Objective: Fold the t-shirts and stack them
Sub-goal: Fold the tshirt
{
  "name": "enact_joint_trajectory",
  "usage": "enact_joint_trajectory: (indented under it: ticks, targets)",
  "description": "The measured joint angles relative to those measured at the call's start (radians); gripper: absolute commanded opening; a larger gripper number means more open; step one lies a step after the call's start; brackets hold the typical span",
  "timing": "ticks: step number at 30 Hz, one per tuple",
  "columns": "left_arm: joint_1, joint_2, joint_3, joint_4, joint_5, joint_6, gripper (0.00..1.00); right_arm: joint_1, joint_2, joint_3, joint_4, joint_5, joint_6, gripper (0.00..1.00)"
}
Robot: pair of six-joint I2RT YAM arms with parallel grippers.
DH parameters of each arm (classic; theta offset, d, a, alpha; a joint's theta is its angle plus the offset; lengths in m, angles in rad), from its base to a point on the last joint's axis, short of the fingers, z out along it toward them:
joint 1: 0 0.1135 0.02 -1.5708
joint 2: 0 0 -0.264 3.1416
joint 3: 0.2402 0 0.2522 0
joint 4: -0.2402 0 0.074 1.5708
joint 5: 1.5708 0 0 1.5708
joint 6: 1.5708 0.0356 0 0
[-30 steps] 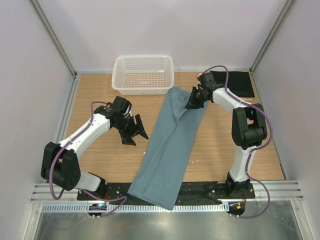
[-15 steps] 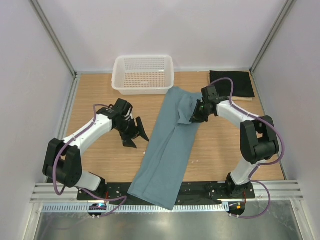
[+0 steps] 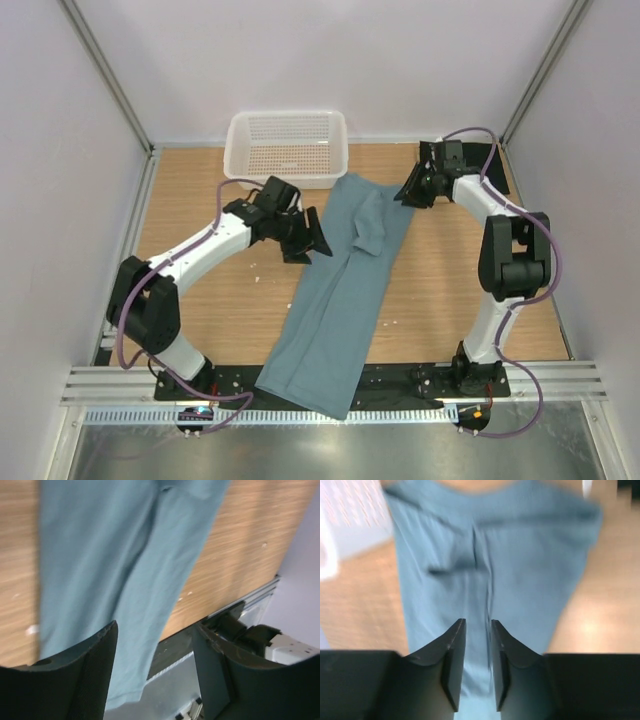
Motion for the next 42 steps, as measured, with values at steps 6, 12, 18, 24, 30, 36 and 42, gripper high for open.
enact_joint_trajectory:
  ticks: [6,12,18,24,30,36,42]
  targets:
    - [-0.139,0.169,0.037,0.295,-0.035,-0.114,0.75,-0.028,0.156,0.155,0.078,-0.088,-0.026,0.33]
    - [-0.201,0.384,0.089,0.455,-0.076,-0.250,0.70,-0.019,0.189,0.121,0.118,-0.191,-0.004,0.34]
    - [-0.225,0.422,0.130,0.515,-0.147,-0.342,0.60,-0.018,0.189,0.108,0.140,-0.219,-0.002,0.34]
    - [-0.242,0.441,0.153,0.552,-0.212,-0.431,0.52,-0.018,0.182,0.056,0.154,-0.223,0.005,0.35]
    - [-0.266,0.479,0.163,0.533,-0.268,-0.505,0.51,-0.026,0.163,0.013,0.171,-0.222,0.011,0.34]
    - [-0.283,0.523,0.226,0.489,-0.317,-0.544,0.45,-0.030,0.154,-0.014,0.194,-0.222,0.030,0.34]
    - [-0.285,0.544,0.256,0.464,-0.351,-0.563,0.29,-0.031,0.153,-0.023,0.201,-0.222,0.032,0.34]
